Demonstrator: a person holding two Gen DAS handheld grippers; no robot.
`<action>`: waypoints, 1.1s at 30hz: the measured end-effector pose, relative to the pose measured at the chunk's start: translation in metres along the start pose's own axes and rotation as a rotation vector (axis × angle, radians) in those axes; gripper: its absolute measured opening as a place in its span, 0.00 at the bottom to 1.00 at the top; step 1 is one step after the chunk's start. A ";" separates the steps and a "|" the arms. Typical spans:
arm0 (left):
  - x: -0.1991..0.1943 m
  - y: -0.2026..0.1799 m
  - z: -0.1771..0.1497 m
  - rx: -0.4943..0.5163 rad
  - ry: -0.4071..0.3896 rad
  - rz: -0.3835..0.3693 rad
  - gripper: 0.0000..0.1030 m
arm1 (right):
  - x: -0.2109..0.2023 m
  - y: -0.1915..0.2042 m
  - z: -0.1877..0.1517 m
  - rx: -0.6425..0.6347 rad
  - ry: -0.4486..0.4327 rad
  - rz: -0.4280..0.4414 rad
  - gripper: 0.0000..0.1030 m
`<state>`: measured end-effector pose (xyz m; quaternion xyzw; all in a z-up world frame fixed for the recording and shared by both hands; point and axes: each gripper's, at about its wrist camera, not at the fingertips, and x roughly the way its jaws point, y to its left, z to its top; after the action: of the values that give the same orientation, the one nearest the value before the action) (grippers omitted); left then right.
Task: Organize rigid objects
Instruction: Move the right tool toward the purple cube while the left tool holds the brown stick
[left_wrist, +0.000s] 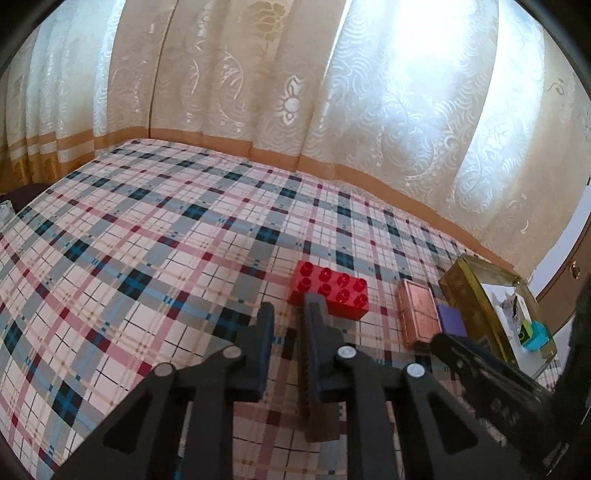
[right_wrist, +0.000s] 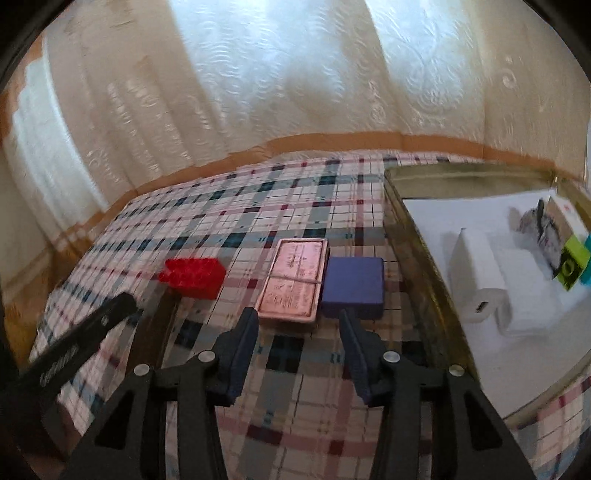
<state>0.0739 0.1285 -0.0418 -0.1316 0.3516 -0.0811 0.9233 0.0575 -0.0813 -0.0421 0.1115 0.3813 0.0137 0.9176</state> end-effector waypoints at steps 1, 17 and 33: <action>0.000 0.000 0.000 0.000 0.001 0.000 0.16 | 0.003 -0.001 0.002 0.018 0.009 0.002 0.47; -0.004 0.014 0.000 -0.051 -0.018 0.058 0.16 | 0.039 0.020 0.016 -0.010 0.121 0.361 0.50; -0.005 0.021 0.000 -0.075 -0.023 0.085 0.16 | 0.022 -0.006 0.016 0.008 0.085 0.152 0.50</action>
<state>0.0715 0.1499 -0.0451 -0.1520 0.3491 -0.0271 0.9243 0.0844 -0.0875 -0.0480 0.1431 0.4106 0.0864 0.8964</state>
